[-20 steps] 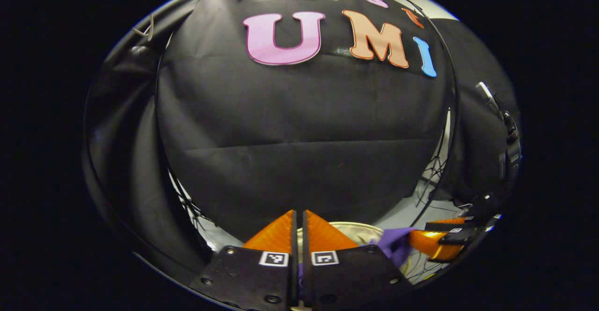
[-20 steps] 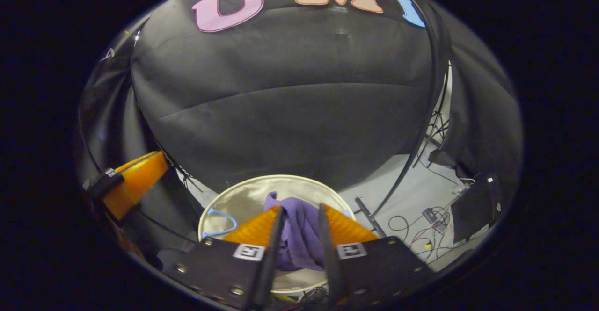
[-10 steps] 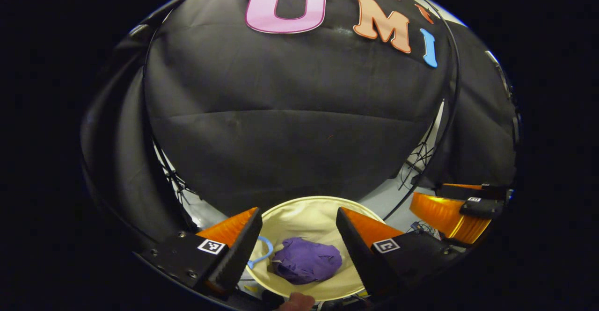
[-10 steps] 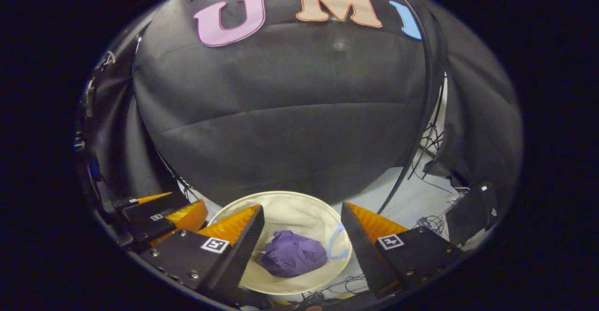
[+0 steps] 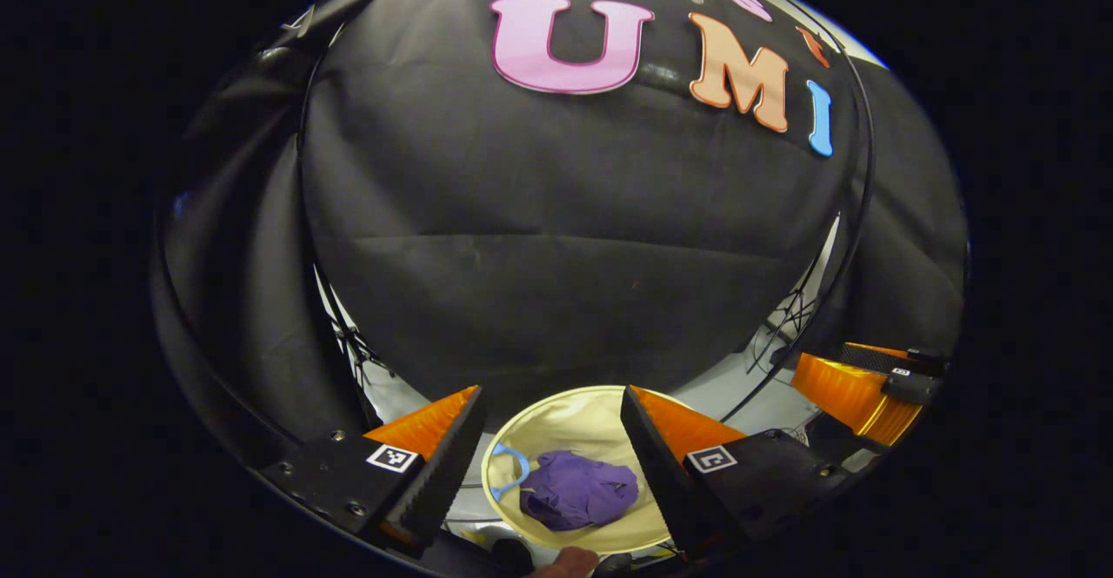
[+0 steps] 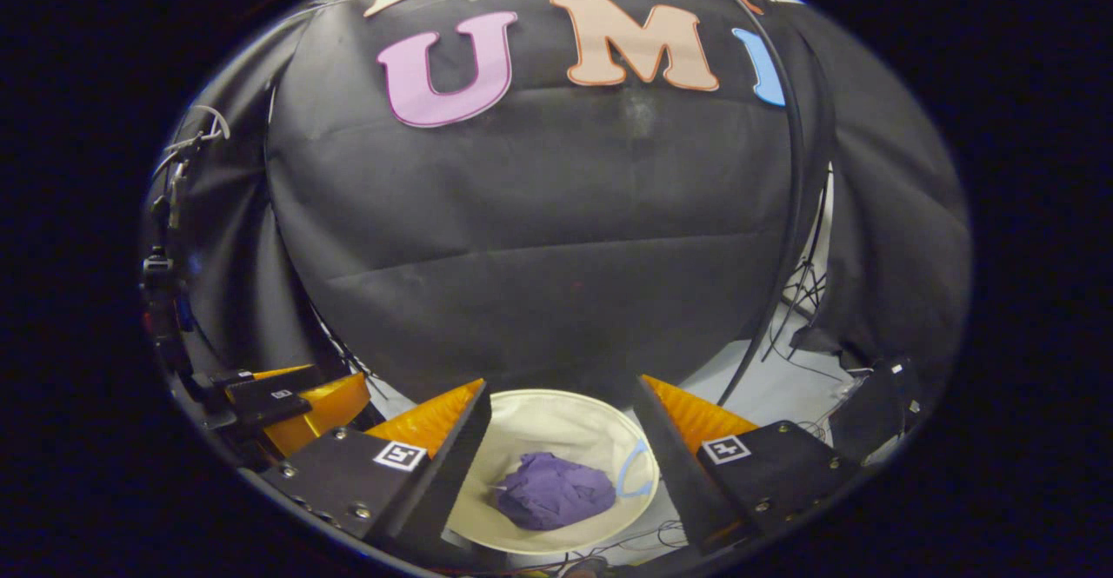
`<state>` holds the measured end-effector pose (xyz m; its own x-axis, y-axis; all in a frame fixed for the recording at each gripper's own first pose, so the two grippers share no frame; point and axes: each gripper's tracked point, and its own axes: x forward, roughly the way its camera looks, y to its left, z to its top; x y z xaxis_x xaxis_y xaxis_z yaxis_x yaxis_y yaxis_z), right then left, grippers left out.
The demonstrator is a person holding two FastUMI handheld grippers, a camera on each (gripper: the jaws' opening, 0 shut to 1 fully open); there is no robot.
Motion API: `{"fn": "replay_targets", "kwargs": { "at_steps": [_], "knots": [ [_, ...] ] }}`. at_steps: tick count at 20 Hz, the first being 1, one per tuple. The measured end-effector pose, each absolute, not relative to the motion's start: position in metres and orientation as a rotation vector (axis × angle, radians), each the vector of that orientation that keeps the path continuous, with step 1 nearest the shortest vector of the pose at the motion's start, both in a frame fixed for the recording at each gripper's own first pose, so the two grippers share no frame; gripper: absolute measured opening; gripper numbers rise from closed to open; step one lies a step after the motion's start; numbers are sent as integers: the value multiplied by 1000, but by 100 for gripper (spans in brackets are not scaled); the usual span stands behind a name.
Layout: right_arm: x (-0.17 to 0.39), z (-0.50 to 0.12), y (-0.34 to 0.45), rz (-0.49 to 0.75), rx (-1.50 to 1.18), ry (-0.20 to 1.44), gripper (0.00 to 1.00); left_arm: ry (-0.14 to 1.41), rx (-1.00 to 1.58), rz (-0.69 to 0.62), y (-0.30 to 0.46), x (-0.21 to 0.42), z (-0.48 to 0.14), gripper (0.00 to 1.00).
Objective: Grasp the clothes on the hanger with both hands and then place them into the laundry hamper below.
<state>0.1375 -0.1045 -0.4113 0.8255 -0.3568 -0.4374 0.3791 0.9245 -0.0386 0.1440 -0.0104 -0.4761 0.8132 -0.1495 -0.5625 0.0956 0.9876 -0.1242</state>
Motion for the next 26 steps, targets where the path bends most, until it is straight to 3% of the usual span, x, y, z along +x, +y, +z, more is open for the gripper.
{"fn": "replay_targets", "kwargs": {
  "at_steps": [21,22,26],
  "knots": [
    [59,-195,-31,-348,-19,108,99,233,-50,-91,14,102,-247,92],
    [54,-182,-25,-344,-14,85,99,219,-43,-80,19,101,-239,95],
    [47,-138,-8,-306,5,20,98,232,-78,-94,27,100,-209,92]
  ]
}}
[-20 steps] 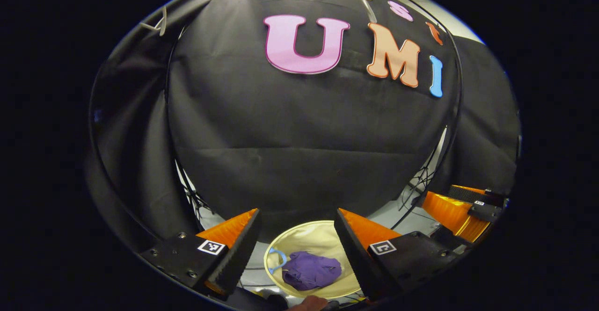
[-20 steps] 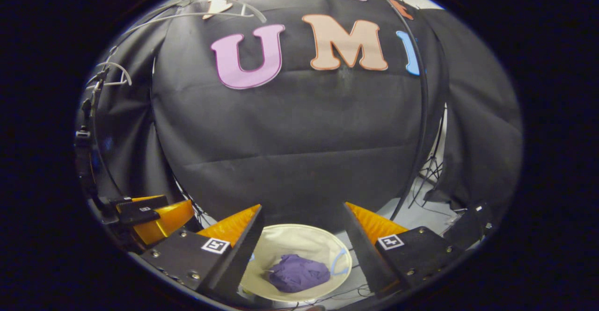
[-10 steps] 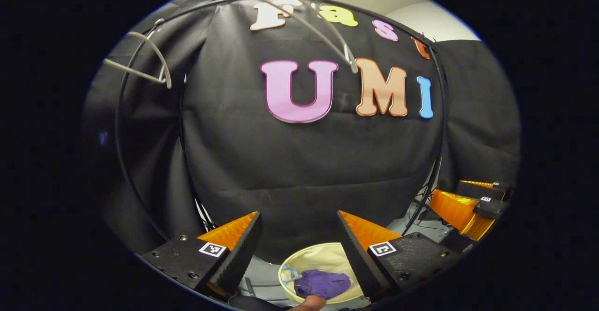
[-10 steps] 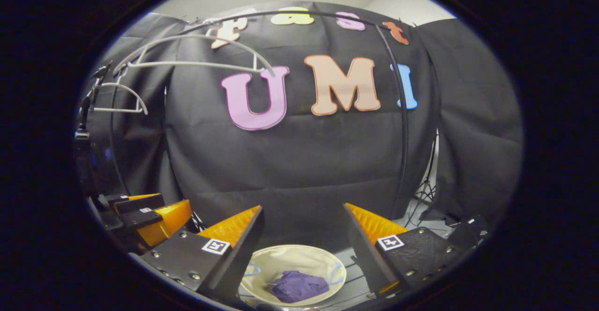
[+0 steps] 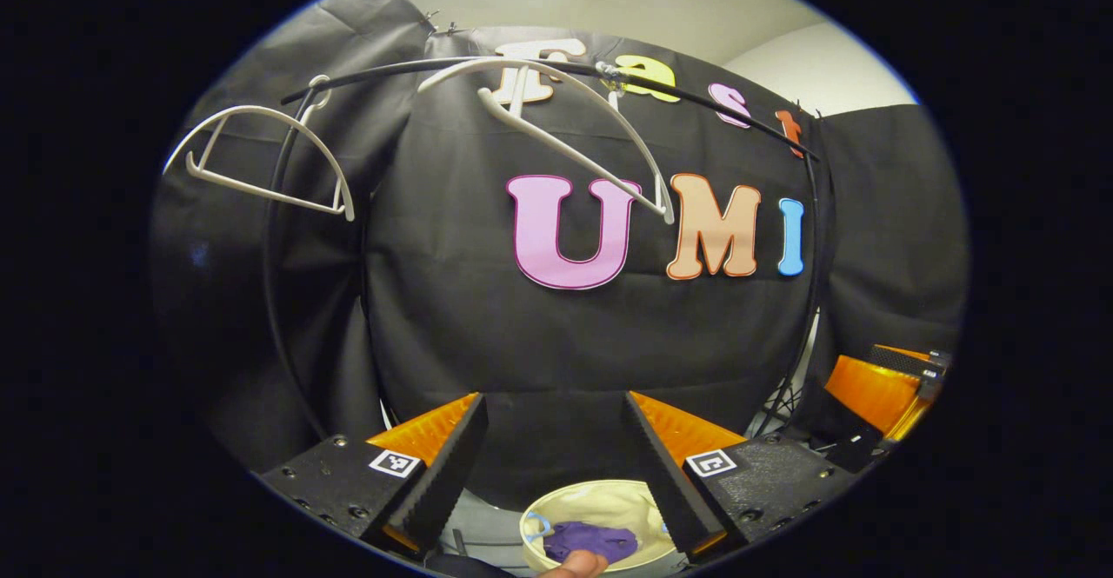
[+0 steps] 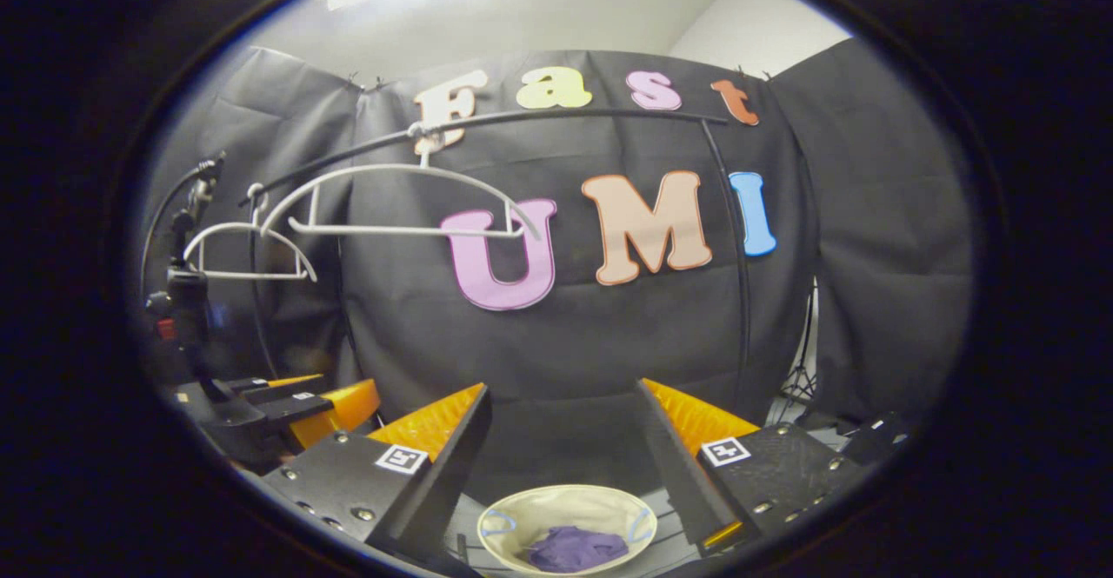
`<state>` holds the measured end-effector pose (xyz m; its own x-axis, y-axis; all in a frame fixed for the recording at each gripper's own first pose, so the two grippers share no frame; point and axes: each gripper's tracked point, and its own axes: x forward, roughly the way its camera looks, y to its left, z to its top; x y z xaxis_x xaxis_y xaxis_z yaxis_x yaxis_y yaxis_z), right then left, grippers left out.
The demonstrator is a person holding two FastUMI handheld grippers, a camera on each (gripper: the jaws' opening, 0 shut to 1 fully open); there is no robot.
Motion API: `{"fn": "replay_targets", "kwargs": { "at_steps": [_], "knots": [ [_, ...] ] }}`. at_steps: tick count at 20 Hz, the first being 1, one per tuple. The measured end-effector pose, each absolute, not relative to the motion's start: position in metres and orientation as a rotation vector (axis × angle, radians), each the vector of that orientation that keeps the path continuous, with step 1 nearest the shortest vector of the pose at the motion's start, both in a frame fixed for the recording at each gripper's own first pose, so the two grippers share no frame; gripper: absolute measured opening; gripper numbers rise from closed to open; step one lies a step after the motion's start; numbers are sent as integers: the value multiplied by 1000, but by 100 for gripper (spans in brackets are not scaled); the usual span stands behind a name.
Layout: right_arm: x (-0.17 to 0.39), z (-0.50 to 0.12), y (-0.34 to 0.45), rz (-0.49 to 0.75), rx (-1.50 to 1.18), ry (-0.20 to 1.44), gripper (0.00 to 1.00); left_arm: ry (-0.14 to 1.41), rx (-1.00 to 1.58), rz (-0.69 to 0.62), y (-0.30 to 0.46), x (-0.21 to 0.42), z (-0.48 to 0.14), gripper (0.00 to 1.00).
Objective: Grasp the clothes on the hanger with both hands and then place them into the laundry hamper below.
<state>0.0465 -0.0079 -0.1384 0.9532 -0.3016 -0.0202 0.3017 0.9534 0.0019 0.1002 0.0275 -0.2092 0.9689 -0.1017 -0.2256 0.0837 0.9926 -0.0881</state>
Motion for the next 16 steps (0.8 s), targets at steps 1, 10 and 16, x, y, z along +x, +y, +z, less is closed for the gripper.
{"fn": "replay_targets", "kwargs": {
  "at_steps": [1,10,16],
  "knots": [
    [45,-127,-6,-296,-8,13,93,212,-97,-94,31,100,-194,92],
    [8,-104,-6,-272,-30,-63,100,143,-109,-17,49,48,-151,92],
    [-10,-129,2,-229,-39,-85,100,128,-158,-76,32,30,-161,95]
  ]
}}
